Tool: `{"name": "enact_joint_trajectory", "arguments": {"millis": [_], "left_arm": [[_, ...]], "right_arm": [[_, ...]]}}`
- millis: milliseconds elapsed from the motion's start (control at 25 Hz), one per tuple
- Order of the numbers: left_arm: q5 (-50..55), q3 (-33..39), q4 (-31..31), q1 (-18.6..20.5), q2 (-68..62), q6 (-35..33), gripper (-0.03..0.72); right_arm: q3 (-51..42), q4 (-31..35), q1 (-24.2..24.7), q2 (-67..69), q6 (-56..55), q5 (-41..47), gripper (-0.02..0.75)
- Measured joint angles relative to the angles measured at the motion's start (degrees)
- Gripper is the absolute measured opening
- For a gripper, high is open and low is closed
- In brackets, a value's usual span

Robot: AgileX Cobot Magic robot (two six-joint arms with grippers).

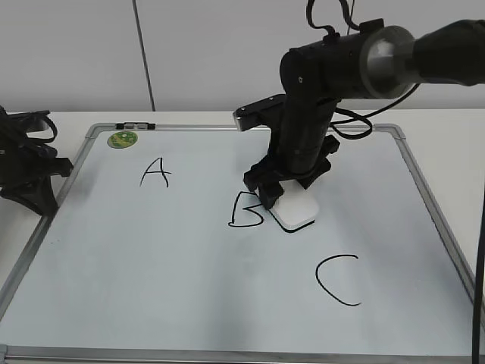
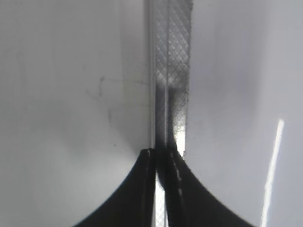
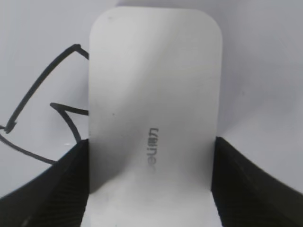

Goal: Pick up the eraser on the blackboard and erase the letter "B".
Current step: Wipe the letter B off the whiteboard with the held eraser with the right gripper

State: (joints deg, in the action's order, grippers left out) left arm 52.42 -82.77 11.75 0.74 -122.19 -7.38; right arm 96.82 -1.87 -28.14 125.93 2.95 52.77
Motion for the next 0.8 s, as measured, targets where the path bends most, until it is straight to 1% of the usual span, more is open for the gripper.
{"name": "enact_joint_trajectory", "arguments": {"millis": [160, 240, 280, 320, 560, 680, 800], "left_arm": [[0.0, 0.0, 0.0, 0.0, 0.0, 0.0, 0.01], [0.0, 0.0, 0.0, 0.0, 0.0, 0.0, 0.01], [0.0, 0.0, 0.0, 0.0, 0.0, 0.0, 0.01], [0.0, 0.0, 0.0, 0.0, 0.0, 0.0, 0.01], [0.0, 0.0, 0.0, 0.0, 0.0, 0.0, 0.01], [0.0, 0.0, 0.0, 0.0, 0.0, 0.0, 0.01], [0.0, 0.0, 0.0, 0.0, 0.0, 0.0, 0.01]], "right_arm": [[0.28, -1.5, -2.25, 0.32, 0.0, -0.61, 0.547], [0.41, -1.71, -4.07, 0.55, 0.02, -1.25, 0.547], [0.41, -1.85, -5.23, 0.59, 0.12, -1.55, 0.561], [0.45, -1.85, -6.39, 0.59, 0.12, -1.82, 0.547], [0.45, -1.48, -12.65, 0.72, 1.34, -2.19, 0.546], [0.99, -1.02, -13.9, 0.94, 2.22, -2.02, 0.546], [2.69, -1.03, -13.92, 1.66, 2.44, -0.93, 0.546]]}}
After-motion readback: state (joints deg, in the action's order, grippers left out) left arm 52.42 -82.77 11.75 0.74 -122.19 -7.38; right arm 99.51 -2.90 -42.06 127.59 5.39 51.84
